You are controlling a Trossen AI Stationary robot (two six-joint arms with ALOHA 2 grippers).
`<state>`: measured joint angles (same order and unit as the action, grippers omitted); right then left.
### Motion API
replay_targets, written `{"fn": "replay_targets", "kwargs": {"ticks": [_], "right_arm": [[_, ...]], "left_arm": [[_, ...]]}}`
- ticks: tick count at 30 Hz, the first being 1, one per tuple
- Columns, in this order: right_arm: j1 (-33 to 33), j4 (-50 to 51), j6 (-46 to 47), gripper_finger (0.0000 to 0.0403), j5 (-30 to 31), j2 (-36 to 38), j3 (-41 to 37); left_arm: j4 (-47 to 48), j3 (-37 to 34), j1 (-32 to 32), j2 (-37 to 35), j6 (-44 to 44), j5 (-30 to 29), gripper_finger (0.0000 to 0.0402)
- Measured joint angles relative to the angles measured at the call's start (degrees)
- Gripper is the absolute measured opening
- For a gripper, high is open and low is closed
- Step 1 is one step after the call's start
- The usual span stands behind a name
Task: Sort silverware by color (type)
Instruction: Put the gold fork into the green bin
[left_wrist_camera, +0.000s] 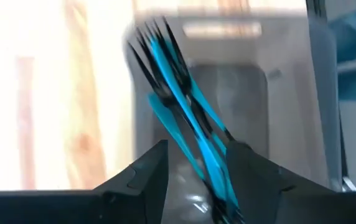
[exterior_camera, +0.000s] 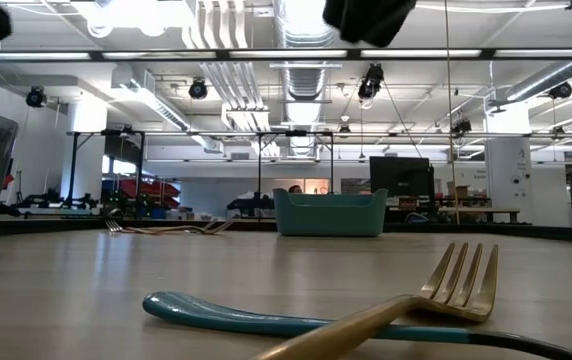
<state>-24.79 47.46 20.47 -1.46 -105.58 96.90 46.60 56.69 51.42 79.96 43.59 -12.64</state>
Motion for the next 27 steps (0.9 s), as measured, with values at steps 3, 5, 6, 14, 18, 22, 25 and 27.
{"fn": "replay_targets", "kwargs": {"ticks": [3, 5, 6, 14, 18, 22, 25, 27], "right_arm": [[-1.2, -0.2, -7.3, 0.0089, -2.3, -3.7, 0.0], [-1.7, -0.5, -9.6, 0.0089, -3.5, -6.2, 0.0], [-2.0, -0.4, -9.7, 0.0090, -4.0, -7.3, 0.1], [-3.2, -2.4, -12.4, 0.0085, -7.8, -12.8, 1.9], [-3.4, -3.7, -15.4, 0.0084, -7.7, -13.7, 2.1], [-3.5, -4.3, -20.0, 0.0084, -7.4, -15.2, 2.1], [-3.6, -5.9, -23.6, 0.0084, -7.4, -16.1, 2.1], [-3.6, -6.8, -25.2, 0.0084, -7.5, -16.4, 2.1]], "left_arm": [[3.0, 2.7, 0.0, -1.5, -2.5, -5.0, 0.0144], [6.8, 4.9, 0.0, -2.1, -3.2, -8.0, 0.0144], [8.8, 6.3, 0.0, -2.3, -3.3, -9.6, 0.0144], [16.2, 17.1, 0.0, -2.7, -4.1, -19.9, 0.0144], [16.0, 21.5, 0.0, -2.3, -6.6, -22.3, 0.0144], [16.1, 25.2, 0.0, -1.8, -9.2, -23.8, 0.0144], [16.1, 26.9, 0.0, -1.6, -10.8, -24.2, 0.0144], [16.1, 27.5, 0.0, -1.6, -11.6, -24.3, 0.0144]]}}
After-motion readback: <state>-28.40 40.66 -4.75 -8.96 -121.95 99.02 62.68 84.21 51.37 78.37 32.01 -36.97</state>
